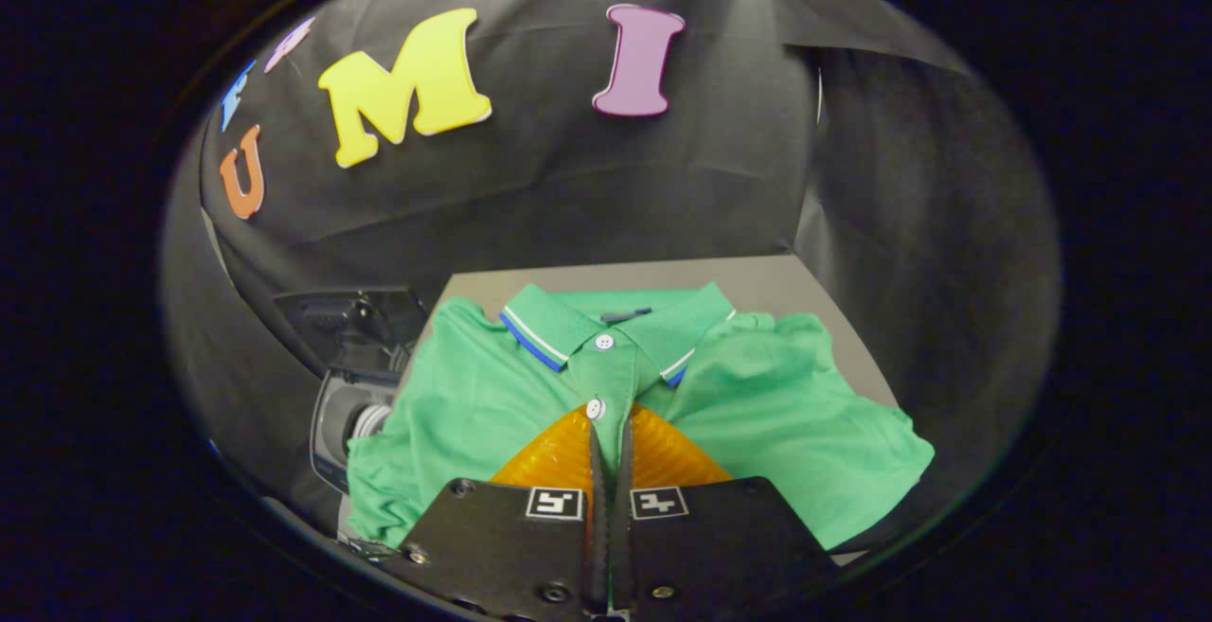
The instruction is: Put the clothes into the washing machine and then close the washing machine lid.
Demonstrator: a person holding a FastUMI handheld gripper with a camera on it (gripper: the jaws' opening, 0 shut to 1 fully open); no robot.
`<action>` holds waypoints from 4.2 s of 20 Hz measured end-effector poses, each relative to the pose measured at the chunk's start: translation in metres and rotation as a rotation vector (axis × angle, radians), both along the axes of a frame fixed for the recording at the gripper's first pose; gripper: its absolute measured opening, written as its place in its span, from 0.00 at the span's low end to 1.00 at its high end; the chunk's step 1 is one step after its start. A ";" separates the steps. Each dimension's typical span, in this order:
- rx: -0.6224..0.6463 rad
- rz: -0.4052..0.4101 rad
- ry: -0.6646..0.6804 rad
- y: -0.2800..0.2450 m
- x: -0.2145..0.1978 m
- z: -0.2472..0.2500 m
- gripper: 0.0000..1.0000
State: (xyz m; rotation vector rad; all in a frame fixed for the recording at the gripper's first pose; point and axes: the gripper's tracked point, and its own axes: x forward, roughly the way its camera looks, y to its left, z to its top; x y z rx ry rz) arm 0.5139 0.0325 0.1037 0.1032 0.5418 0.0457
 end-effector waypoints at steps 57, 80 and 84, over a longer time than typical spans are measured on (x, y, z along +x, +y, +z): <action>0.105 0.395 0.166 0.414 -0.001 -0.029 0.05; 0.027 0.262 0.442 0.403 0.034 -0.140 0.05; 0.014 0.260 0.442 0.403 0.035 -0.141 0.05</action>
